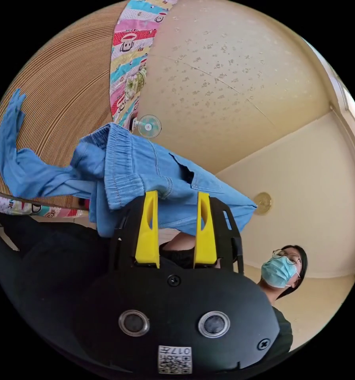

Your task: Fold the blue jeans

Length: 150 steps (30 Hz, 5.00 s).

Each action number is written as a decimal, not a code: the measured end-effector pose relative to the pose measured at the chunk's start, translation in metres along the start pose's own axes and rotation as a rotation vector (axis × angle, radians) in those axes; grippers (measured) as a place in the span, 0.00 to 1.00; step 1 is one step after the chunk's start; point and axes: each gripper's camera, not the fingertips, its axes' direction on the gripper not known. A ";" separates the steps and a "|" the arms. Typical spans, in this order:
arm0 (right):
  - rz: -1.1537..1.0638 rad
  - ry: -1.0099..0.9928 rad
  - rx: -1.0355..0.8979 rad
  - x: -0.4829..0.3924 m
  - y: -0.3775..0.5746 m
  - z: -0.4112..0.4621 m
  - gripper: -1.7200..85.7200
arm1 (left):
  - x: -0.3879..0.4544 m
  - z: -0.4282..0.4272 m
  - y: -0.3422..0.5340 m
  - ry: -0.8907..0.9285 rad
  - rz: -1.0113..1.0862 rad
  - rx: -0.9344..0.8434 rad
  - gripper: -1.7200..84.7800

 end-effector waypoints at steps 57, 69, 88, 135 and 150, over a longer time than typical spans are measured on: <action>-0.105 1.381 -0.881 0.041 0.211 0.029 0.17 | 0.110 0.255 0.088 -0.256 0.716 -0.398 0.01; -0.334 0.907 -0.848 -0.016 0.150 0.054 0.05 | 0.094 0.191 0.132 -0.314 0.692 -0.158 0.10; -0.393 0.030 -0.316 -0.114 0.028 0.023 0.04 | 0.133 0.241 0.168 -0.035 1.049 -0.252 0.05; 1.094 1.643 -0.992 0.309 0.290 -0.441 0.12 | -0.014 -0.005 -0.163 -1.668 0.031 -0.300 0.14; 1.266 1.726 -1.057 0.362 0.365 -0.428 0.06 | 0.031 -0.121 -0.129 -1.953 0.119 -0.350 0.10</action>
